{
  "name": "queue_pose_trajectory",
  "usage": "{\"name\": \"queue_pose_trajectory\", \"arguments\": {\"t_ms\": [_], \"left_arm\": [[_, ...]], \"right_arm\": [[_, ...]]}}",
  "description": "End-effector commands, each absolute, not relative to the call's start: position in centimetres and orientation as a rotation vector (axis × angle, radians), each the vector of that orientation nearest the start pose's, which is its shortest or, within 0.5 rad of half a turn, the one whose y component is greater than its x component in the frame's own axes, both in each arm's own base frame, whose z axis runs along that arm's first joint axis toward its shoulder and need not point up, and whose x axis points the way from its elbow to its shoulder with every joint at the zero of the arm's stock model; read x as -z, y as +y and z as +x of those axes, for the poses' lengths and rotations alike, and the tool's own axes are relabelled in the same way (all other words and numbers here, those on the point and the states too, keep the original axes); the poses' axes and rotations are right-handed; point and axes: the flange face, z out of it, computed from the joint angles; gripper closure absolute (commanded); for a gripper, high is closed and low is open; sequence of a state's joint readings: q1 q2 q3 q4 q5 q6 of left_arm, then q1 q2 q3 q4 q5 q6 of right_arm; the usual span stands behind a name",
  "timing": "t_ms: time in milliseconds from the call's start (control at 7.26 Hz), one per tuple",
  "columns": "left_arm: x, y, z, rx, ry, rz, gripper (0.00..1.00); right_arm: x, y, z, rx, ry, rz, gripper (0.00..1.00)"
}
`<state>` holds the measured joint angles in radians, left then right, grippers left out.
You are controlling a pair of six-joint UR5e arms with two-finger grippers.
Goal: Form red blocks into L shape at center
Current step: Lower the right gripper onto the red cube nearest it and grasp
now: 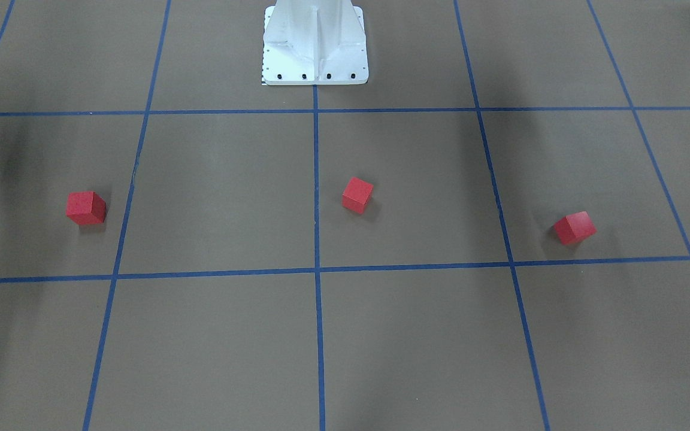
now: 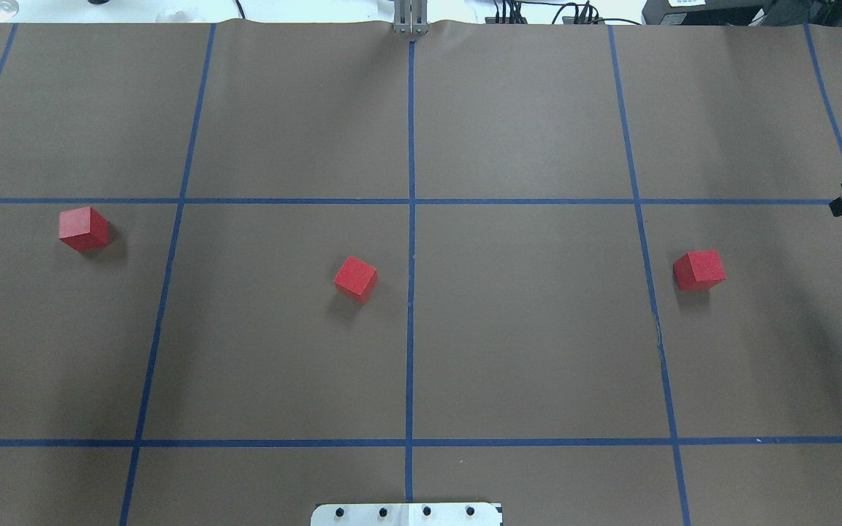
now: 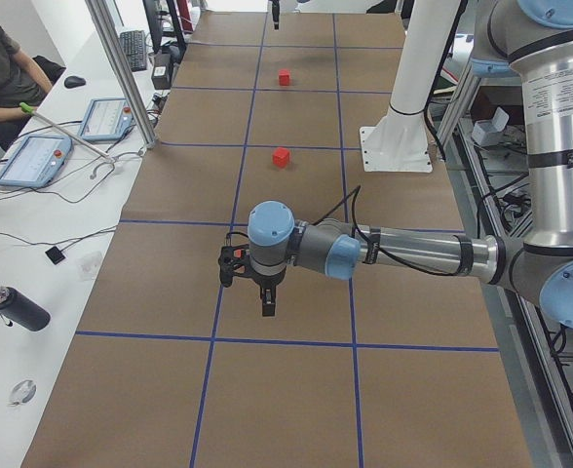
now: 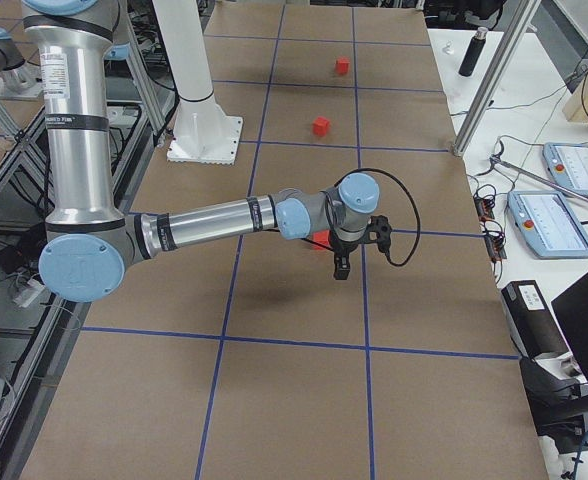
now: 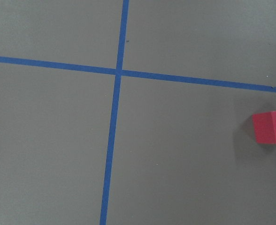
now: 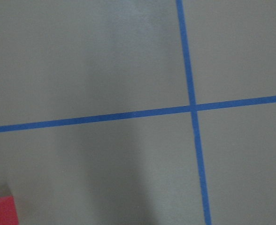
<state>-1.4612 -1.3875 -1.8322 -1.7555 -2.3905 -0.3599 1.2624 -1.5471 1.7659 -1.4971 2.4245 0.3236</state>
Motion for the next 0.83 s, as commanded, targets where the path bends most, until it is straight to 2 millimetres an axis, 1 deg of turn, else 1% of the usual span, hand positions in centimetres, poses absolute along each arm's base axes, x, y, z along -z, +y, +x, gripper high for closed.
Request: {"name": "queue_pose_trajectory", "arguments": {"t_ms": [0, 138, 276, 413, 689], "left_arm": [[-58.8, -43.2, -1.3, 0.125, 0.852, 0.056, 0.0], [-58.4, -43.5, -1.3, 0.117, 0.852, 0.067, 0.0], [-58.0, -43.6, -1.3, 0.114, 0.854, 0.076, 0.0], [-57.9, -43.7, -1.2, 0.114, 0.855, 0.077, 0.0], [-57.7, -43.7, -1.2, 0.114, 0.855, 0.08, 0.0]], "right_arm": [[-50.7, -48.6, -17.3, 0.127, -0.946, -0.02, 0.0], [-49.7, -47.8, -20.9, 0.094, -0.96, -0.007, 0.0], [-48.7, -47.5, -23.6, 0.01, -0.943, -0.011, 0.0], [-48.6, -47.1, -25.3, -0.03, -0.911, -0.009, 0.0], [-49.0, -46.3, -27.1, -0.004, -0.885, -0.003, 0.0]]}}
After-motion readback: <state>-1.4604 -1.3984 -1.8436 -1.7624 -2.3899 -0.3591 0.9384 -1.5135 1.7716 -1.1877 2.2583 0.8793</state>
